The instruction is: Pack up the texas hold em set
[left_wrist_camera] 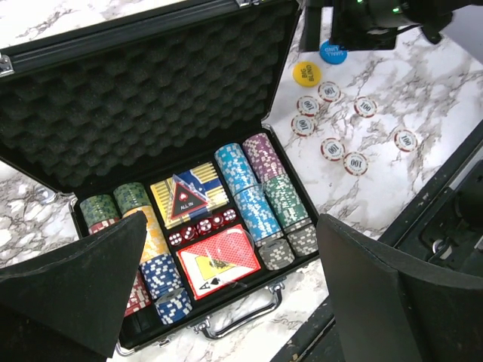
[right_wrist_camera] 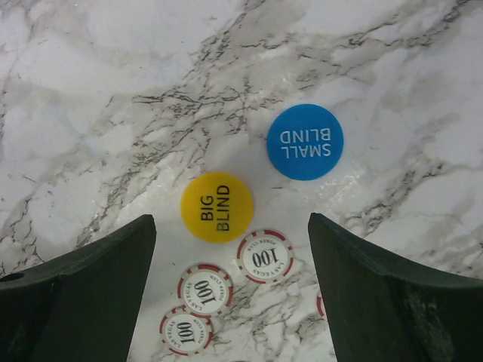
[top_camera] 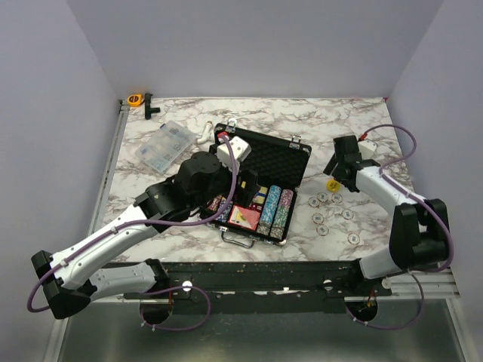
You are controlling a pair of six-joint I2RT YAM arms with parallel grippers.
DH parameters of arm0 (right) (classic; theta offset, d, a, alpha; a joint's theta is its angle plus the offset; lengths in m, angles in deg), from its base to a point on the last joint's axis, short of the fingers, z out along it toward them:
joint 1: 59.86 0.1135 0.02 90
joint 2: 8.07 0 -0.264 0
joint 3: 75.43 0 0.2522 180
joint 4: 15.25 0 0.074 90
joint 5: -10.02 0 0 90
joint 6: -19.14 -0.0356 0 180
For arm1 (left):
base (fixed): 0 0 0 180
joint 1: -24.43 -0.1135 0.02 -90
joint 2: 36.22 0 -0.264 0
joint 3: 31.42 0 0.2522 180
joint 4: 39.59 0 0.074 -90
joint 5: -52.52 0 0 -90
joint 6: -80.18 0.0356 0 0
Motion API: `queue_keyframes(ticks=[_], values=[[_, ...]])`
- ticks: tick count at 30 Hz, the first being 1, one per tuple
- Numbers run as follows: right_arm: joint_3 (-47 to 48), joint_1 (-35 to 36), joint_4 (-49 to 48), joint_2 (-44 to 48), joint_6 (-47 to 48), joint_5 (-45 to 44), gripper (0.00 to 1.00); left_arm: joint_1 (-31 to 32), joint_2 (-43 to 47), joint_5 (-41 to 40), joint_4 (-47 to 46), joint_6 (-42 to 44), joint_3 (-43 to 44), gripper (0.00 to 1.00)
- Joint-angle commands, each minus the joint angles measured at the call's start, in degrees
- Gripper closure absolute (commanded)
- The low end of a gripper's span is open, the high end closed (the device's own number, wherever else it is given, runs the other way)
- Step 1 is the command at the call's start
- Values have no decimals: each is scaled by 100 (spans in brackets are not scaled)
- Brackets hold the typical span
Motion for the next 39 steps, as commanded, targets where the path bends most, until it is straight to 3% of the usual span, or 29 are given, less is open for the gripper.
queue_keyframes(ticks=[1, 10, 21, 29, 39], values=[[398, -46, -119, -431, 144, 296, 17, -25, 266, 158, -99, 19, -6, 7], [752, -100, -21, -1197, 124, 699, 23, -25, 327, -81, -63, 104, -8, 6], [627, -99, -141, -1560, -5, 772, 22, -26, 211, -135, -90, 132, -45, 6], [490, -99, -327, -1598, 0, 626, 32, -43, 167, -133, -103, 133, -59, 6], [539, -100, -148, -1858, -17, 649, 33, -87, 157, -135, -98, 133, -59, 6]])
